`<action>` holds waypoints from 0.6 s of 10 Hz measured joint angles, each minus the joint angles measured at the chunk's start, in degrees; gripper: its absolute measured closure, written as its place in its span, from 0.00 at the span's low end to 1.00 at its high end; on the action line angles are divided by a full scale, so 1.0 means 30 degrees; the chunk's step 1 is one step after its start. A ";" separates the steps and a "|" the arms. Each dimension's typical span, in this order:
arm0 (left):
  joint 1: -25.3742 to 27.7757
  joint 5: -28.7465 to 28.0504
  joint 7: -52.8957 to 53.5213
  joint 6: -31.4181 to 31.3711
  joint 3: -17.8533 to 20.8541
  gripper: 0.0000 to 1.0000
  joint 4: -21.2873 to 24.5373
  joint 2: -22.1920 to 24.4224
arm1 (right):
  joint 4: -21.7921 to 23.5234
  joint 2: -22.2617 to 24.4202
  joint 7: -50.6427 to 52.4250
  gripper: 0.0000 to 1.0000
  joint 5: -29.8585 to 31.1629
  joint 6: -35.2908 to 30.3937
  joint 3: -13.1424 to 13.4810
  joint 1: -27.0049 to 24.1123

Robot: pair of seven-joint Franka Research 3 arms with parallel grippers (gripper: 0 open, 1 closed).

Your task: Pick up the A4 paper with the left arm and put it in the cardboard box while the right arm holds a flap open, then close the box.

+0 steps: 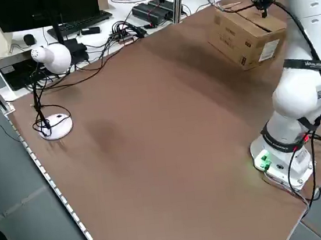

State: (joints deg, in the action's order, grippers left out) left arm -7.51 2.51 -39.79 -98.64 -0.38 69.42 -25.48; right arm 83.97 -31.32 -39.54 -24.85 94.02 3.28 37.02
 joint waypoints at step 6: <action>0.1303 -0.0547 1.3578 0.1334 -0.0144 0.00 0.0569 0.2380 | -0.1296 -0.0520 -0.0972 0.99 0.0061 -0.0541 0.0010 0.0041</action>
State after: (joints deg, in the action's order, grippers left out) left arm -3.60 0.86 0.95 -94.64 -0.81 71.12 -18.34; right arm 80.08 -32.88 -42.46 -24.66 92.39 3.31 37.15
